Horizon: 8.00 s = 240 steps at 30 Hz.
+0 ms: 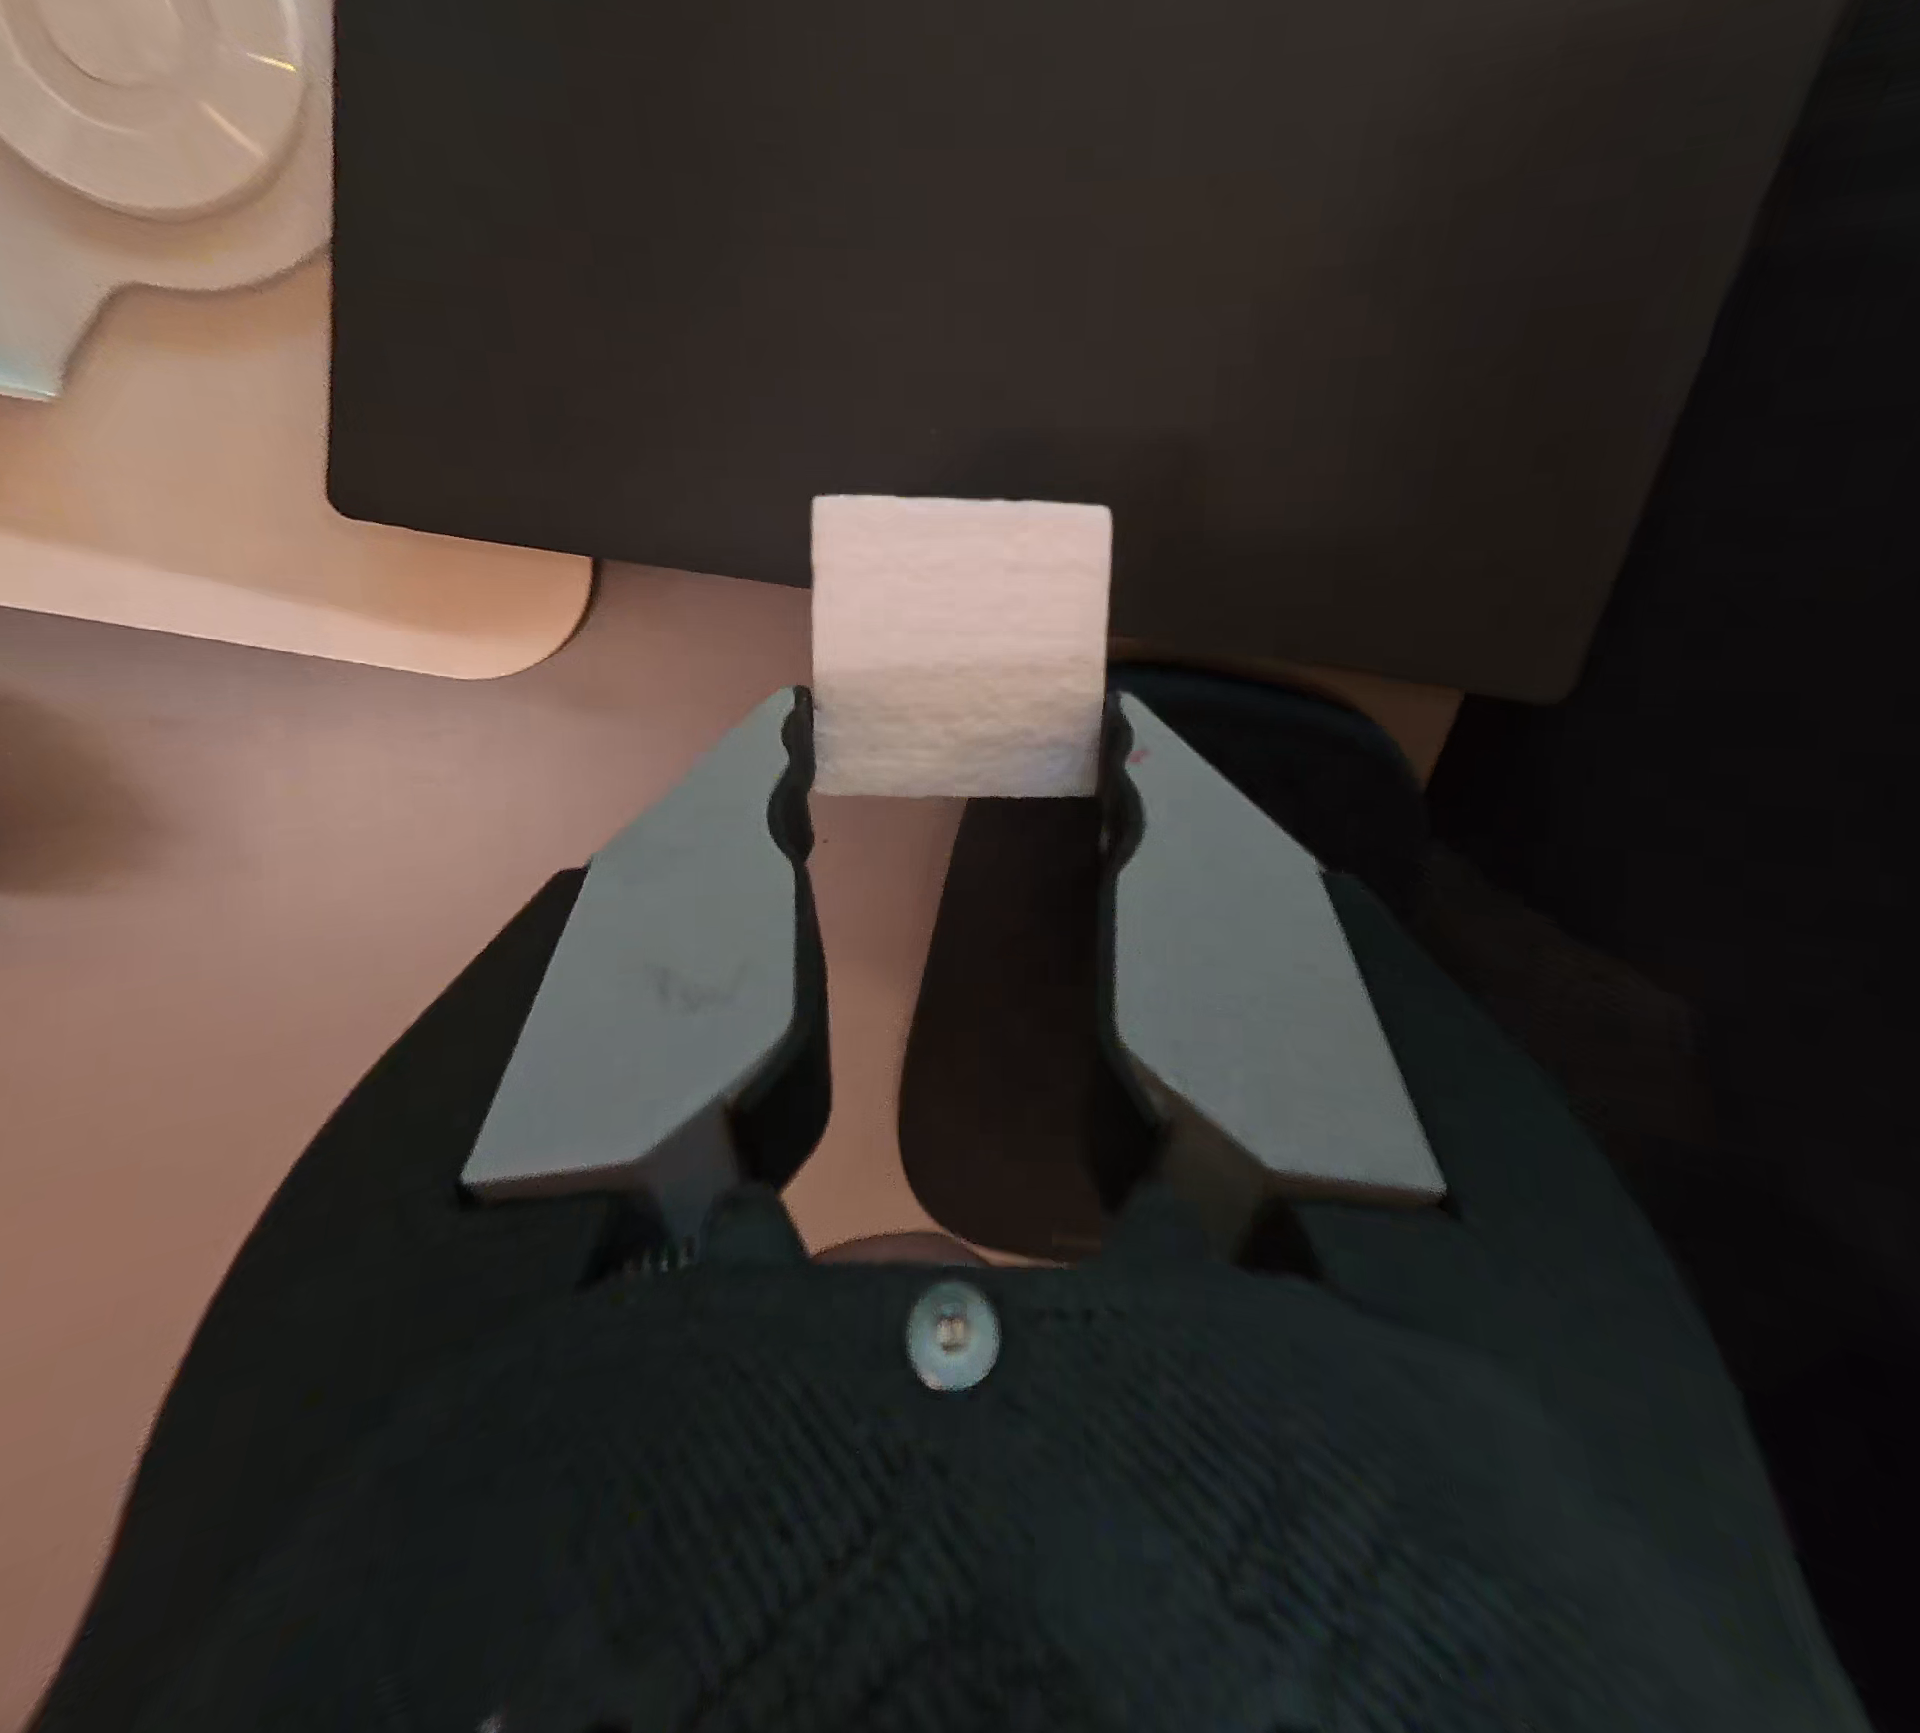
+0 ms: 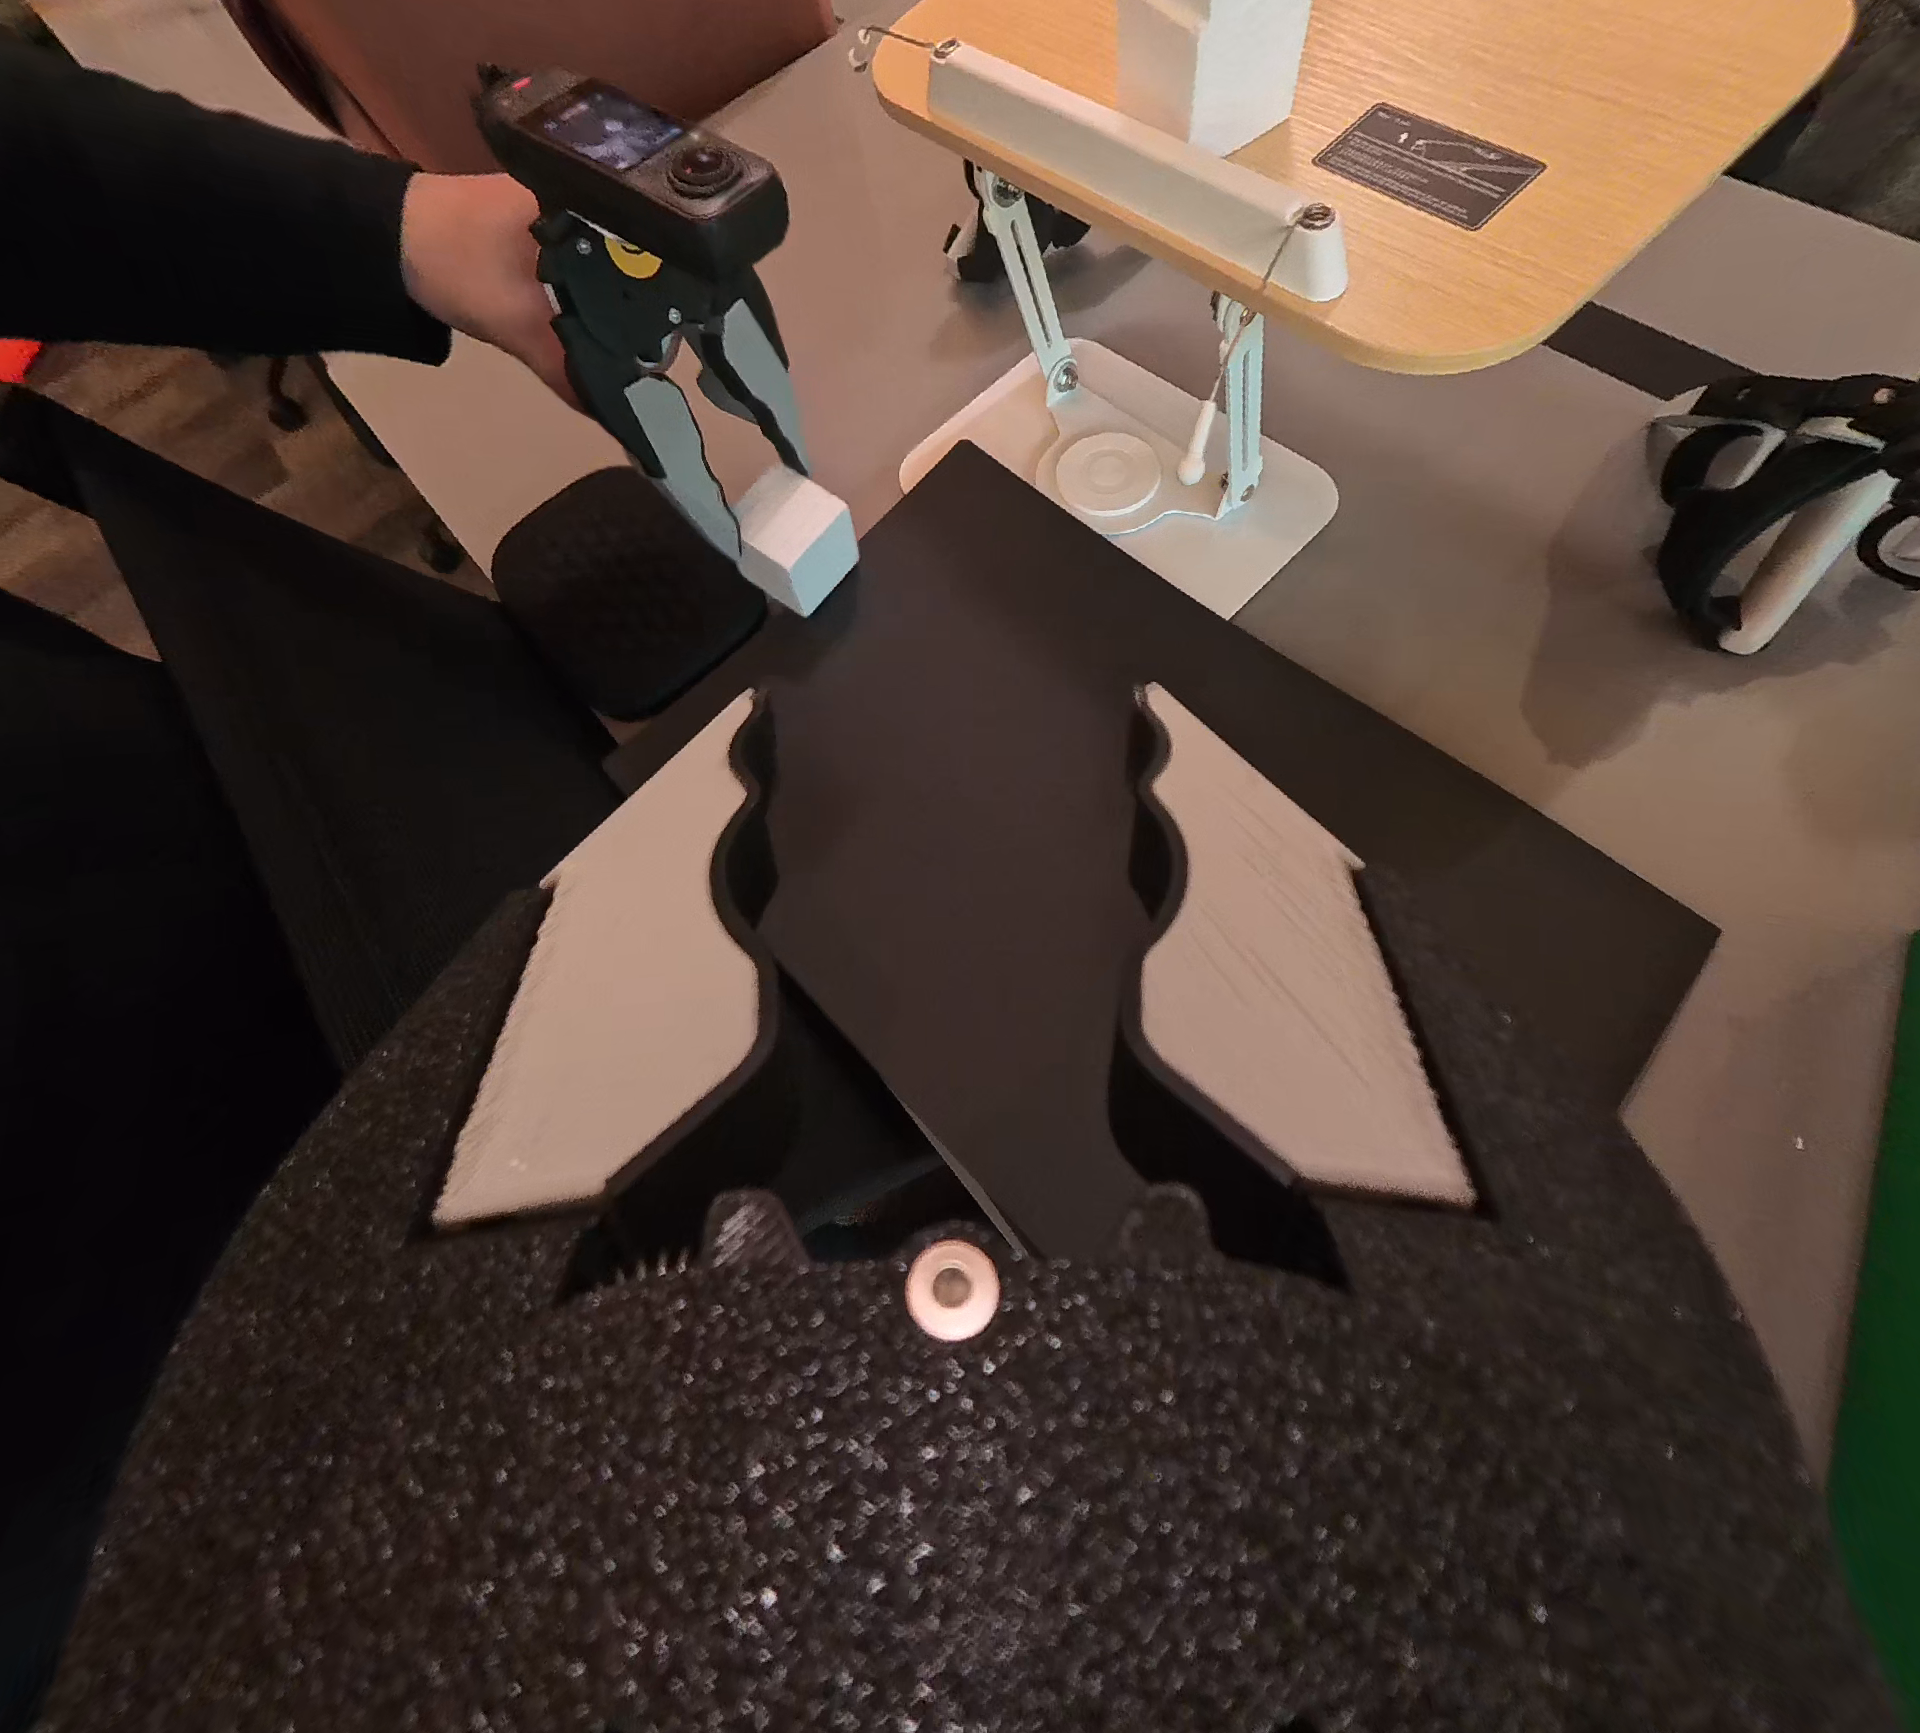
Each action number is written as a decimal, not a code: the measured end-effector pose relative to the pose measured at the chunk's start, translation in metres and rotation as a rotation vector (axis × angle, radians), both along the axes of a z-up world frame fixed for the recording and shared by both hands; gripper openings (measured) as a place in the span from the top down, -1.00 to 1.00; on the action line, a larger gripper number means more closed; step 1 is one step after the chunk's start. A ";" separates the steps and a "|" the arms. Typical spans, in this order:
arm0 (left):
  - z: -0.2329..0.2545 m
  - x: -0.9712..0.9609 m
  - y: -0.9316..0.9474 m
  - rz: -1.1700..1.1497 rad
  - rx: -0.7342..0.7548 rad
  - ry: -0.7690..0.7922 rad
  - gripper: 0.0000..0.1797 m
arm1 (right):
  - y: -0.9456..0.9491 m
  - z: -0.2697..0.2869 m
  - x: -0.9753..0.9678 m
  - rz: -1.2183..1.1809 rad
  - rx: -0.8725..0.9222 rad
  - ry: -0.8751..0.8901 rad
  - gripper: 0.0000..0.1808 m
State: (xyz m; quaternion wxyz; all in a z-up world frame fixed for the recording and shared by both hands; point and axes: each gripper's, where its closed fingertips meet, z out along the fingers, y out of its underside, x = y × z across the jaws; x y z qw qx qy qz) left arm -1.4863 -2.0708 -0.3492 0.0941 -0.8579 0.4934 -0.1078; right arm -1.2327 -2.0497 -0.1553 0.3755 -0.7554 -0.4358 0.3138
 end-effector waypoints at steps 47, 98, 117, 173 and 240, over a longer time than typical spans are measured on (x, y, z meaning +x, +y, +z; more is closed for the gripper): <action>0.354 0.028 0.223 -0.309 0.204 -0.022 0.41 | -0.014 -0.008 0.056 -0.153 -0.020 0.041 0.26; 0.100 -0.025 -0.027 0.945 0.581 -0.147 1.00 | 0.116 -0.036 -0.074 -0.223 0.006 -0.236 1.00; 0.110 -0.044 -0.032 1.064 0.573 -0.266 0.91 | 0.278 -0.053 -0.120 -0.532 -0.019 -0.517 1.00; -0.038 -0.233 -0.095 1.055 0.247 -0.119 0.58 | 0.183 -0.043 -0.074 -0.542 0.005 -0.183 0.76; 0.016 -0.182 -0.166 1.291 0.136 -0.184 0.29 | -0.035 -0.035 -0.201 0.358 -0.140 0.040 0.40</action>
